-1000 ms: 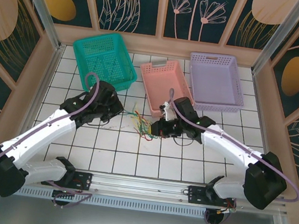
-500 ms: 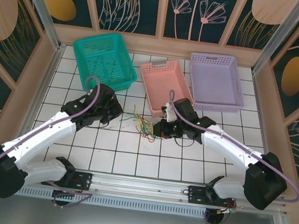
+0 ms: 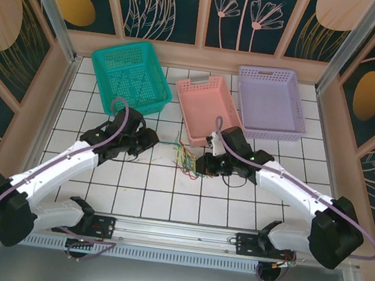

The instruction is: Untangle the cables

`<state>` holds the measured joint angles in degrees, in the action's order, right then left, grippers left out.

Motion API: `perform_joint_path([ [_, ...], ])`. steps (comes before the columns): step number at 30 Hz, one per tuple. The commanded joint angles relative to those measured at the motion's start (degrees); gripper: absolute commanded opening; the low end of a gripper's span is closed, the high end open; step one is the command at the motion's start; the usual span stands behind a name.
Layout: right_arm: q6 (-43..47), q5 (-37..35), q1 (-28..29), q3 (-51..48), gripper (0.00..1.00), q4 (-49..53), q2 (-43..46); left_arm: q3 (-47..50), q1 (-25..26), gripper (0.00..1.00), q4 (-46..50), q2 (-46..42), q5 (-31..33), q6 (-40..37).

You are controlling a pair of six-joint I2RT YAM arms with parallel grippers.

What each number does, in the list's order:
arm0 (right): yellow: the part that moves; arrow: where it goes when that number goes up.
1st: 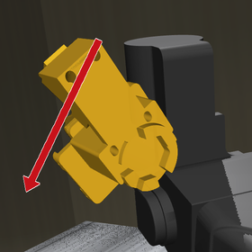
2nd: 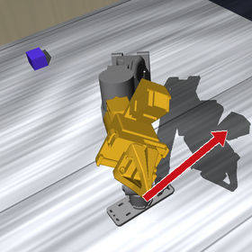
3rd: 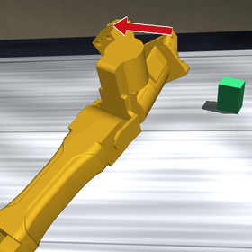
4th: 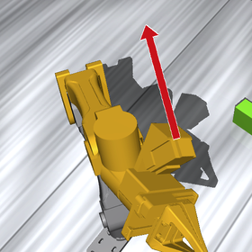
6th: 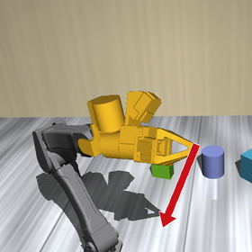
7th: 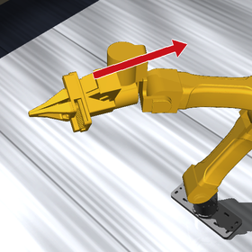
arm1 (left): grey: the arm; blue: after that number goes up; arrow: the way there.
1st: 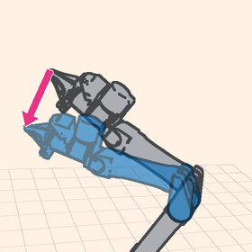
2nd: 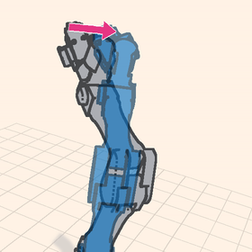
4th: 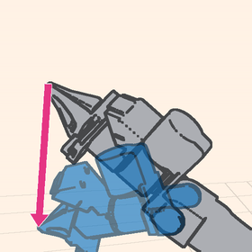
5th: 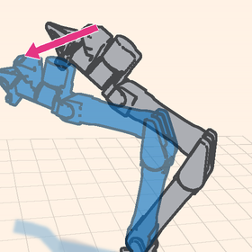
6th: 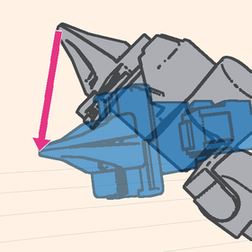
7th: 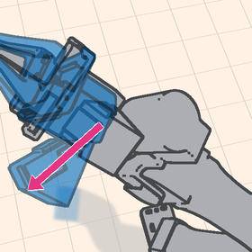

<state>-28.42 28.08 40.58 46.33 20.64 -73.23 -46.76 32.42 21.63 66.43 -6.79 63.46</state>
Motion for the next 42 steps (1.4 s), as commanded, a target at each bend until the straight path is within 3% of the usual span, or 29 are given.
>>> perform_joint_path([
  [1,-0.18,-2.32,0.44,1.50,0.00,1.51,-1.57,-0.21,-0.35,0.59,-4.31,-2.07,-1.34,3.42],
  [5,2.20,-10.23,2.94,5.52,0.00,6.73,-4.20,-10.51,-0.34,0.63,9.35,-4.63,5.78,8.37],
  [9,2.68,-11.58,4.45,7.97,0.00,7.07,-6.13,-15.20,0.69,0.62,14.42,-4.31,3.31,13.44],
  [14,2.76,-11.38,7.32,12.22,0.00,6.68,-9.81,-9.42,6.25,0.64,7.37,-3.06,-0.59,19.64],
  [23,3.77,-9.00,10.40,15.06,0.00,4.16,-10.76,-1.21,7.02,0.65,-2.18,5.63,-2.17,18.36],
  [27,4.78,-5.39,10.40,14.76,0.00,1.86,-9.27,1.99,7.02,0.44,-4.89,7.69,0.19,16.97],
  [30,4.88,-3.38,9.70,14.58,0.05,1.59,-9.04,2.80,6.99,0.07,-9.40,8.86,-0.24,17.92],
  [31,4.15,-2.40,8.73,14.04,0.09,1.39,-8.83,2.63,6.99,0.00,-9.75,8.96,0.08,18.25],
  [38,-9.62,9.94,-6.18,6.26,0.47,-5.45,-0.11,5.36,6.94,0.00,-12.07,4.39,3.97,22.85],
  [42,-18.75,15.38,-12.47,3.74,0.52,-4.08,3.57,7.97,6.87,0.00,-15.09,3.01,3.76,26.84],
])
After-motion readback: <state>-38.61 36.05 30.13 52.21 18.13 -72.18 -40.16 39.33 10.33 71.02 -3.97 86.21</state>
